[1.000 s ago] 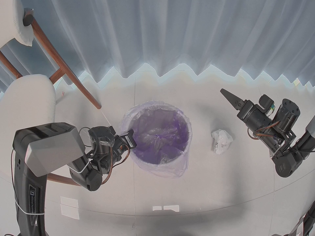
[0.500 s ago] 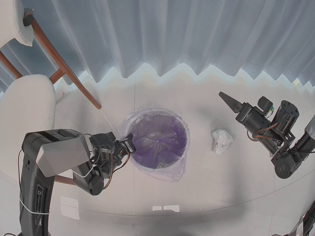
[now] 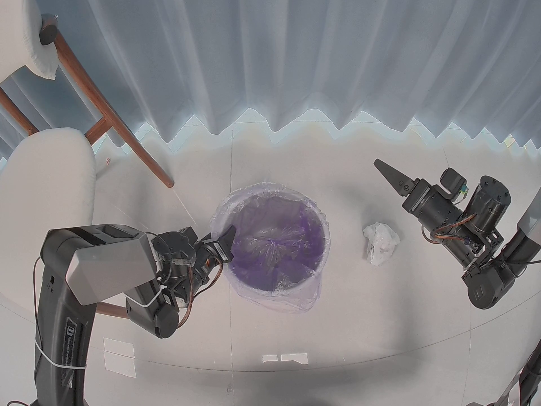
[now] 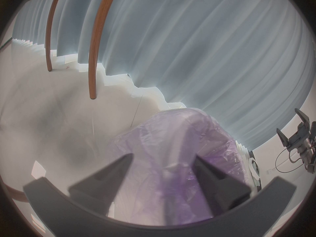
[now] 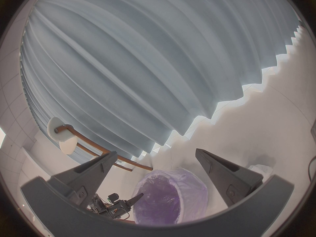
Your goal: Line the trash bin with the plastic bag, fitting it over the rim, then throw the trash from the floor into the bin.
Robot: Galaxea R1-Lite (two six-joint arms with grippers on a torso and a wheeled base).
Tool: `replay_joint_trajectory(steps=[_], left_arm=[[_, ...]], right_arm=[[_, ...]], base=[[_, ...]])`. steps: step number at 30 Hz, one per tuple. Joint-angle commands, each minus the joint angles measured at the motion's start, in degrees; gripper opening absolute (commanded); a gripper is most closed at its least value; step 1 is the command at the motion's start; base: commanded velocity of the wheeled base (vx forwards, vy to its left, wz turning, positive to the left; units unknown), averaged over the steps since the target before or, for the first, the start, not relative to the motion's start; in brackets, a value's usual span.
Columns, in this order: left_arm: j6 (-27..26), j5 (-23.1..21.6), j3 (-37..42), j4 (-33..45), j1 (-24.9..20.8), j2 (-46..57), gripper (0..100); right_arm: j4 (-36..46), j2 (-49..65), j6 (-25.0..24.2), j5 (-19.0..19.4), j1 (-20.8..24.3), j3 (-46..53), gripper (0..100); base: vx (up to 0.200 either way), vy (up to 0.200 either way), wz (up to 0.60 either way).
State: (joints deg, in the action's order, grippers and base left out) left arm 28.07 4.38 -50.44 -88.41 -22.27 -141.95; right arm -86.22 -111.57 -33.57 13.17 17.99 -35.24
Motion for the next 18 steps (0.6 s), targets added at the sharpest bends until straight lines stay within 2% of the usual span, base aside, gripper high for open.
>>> replay_joint_trajectory(steps=[1, 10, 11, 13, 14, 15, 18], left_arm=[[0.3, 0.1, 1.7, -0.4, -0.2, 3.0, 100], [1.0, -0.2, 11.6, -0.4, -0.7, 19.1, 100], [2.5, -0.8, 15.9, -0.3, -1.0, 25.2, 100], [5.7, -2.9, 19.3, -0.1, -2.0, 32.8, 100], [5.7, -2.9, 19.3, -0.1, -2.0, 32.8, 100], [10.3, -5.6, 20.3, -0.1, -2.9, 39.6, 100], [17.0, -7.7, 19.1, 0.2, -2.5, 47.4, 100]], right_arm=[[0.0, -0.4, 0.0, 0.0, 0.0, 0.0, 100], [0.0, -0.4, 0.0, 0.0, 0.0, 0.1, 100], [0.0, -0.5, 0.0, 0.0, 0.0, 0.2, 100], [0.0, -0.8, 0.0, 0.0, 0.1, 0.2, 100], [0.0, -0.8, 0.0, 0.0, 0.1, 0.2, 100], [0.0, -1.0, 0.7, -0.1, 0.1, 0.4, 100], [0.4, -1.2, 1.4, -0.1, 0.5, 0.5, 100]], base=[[0.0, 0.0, 0.0], [0.0, 0.0, 0.0], [0.0, 0.0, 0.0], [0.0, 0.0, 0.0], [0.0, 0.0, 0.0], [0.0, 0.0, 0.0], [0.0, 0.0, 0.0]])
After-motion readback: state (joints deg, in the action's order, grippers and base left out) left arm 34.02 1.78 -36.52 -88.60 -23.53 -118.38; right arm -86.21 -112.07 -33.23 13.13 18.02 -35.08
